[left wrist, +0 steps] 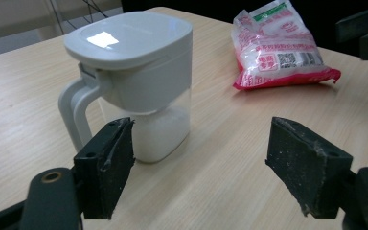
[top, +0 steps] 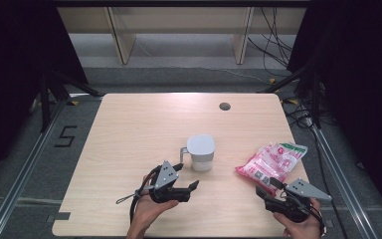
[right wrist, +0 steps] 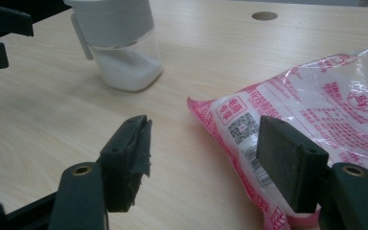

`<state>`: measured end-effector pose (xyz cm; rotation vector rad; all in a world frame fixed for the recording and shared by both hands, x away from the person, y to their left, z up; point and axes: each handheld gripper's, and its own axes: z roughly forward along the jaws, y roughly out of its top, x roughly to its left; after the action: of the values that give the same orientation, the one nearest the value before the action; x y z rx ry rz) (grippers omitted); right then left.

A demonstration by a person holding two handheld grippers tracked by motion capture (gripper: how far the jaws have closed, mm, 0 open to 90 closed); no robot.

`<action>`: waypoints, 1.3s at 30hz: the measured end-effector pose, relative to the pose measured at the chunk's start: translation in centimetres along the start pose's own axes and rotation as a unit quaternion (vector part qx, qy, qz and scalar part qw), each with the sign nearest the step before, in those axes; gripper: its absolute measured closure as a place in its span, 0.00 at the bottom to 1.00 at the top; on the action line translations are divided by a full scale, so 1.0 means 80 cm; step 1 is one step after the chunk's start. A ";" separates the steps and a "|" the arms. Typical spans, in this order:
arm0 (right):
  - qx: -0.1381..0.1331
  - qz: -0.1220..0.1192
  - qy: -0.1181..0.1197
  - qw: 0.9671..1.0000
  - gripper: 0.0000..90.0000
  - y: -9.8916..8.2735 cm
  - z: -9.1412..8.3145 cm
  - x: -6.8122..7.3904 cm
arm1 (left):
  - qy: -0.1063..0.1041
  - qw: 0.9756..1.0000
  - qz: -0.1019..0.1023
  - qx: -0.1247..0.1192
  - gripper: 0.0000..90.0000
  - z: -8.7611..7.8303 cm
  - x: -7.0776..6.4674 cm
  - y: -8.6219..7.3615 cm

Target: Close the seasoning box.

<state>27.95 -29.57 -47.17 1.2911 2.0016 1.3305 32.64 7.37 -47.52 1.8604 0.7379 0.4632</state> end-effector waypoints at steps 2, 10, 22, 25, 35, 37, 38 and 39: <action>0.004 -0.011 0.006 1.000 0.40 -0.003 -0.001 -0.002 | 0.003 1.000 0.000 0.000 0.26 -0.001 -0.003 -0.005; 0.034 -0.065 0.016 0.997 0.38 -0.012 0.000 0.008 | 0.010 1.000 0.005 0.011 0.26 -0.003 -0.013 -0.019; 0.082 -0.086 0.024 0.993 0.38 -0.026 0.001 0.017 | 0.011 0.999 0.012 0.028 0.25 -0.005 -0.033 -0.039; 0.098 -0.079 0.024 0.992 0.37 -0.029 0.000 0.024 | 0.008 1.000 0.003 0.024 0.25 -0.004 -0.034 -0.045; 0.101 -0.114 0.026 0.988 0.37 -0.030 0.007 0.022 | 0.011 1.000 -0.004 0.027 0.25 -0.006 -0.030 -0.049; 0.105 -0.111 0.026 0.988 0.37 -0.031 0.007 0.022 | 0.010 1.000 -0.010 0.023 0.25 -0.006 -0.031 -0.050; 0.109 -0.104 0.026 0.988 0.37 -0.031 0.006 0.023 | 0.010 1.000 -0.010 0.023 0.25 -0.005 -0.031 -0.050; 0.101 -0.112 0.025 0.988 0.37 -0.030 0.006 0.022 | 0.012 0.999 -0.007 0.029 0.25 -0.006 -0.031 -0.050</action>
<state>26.36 -28.11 -49.26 1.0841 2.2885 1.0882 29.42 7.15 -50.92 1.9048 0.7871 0.4610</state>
